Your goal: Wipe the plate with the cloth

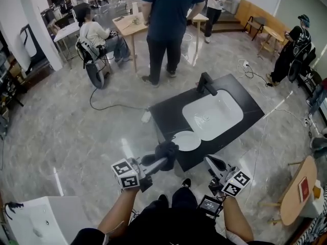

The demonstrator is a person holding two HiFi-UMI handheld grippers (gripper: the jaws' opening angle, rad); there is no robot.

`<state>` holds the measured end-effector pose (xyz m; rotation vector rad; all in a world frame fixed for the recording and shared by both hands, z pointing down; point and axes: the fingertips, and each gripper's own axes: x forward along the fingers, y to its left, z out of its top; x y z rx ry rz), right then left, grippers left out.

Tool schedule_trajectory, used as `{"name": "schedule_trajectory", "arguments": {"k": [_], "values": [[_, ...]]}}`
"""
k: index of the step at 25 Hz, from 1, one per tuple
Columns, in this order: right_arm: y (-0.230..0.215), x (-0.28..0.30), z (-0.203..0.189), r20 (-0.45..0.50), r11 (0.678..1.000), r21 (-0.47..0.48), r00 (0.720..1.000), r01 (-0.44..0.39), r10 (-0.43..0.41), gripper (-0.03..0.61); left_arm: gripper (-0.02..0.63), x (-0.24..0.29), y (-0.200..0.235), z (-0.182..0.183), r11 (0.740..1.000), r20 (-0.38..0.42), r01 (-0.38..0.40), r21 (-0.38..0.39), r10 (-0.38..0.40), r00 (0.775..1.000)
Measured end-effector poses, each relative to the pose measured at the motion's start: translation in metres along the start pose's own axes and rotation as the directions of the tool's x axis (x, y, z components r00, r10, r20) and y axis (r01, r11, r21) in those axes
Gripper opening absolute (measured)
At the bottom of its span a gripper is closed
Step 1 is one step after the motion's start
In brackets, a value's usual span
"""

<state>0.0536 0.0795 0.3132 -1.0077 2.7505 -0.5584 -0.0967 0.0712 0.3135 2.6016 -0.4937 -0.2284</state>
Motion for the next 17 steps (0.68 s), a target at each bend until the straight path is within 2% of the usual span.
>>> {"name": "schedule_trajectory", "arguments": {"k": [5,17], "values": [[0.023,0.003,0.002,0.003,1.000,-0.020,1.000,0.013,-0.013,0.005,0.052,-0.022,-0.007,0.000,1.000,0.010,0.016,-0.005,-0.016,1.000],[0.037,-0.022,0.016,0.001,0.998,-0.060,1.000,-0.018,0.018,0.003,0.052,-0.014,-0.043,-0.003,1.000,0.021,0.016,0.006,-0.016,1.000]]}}
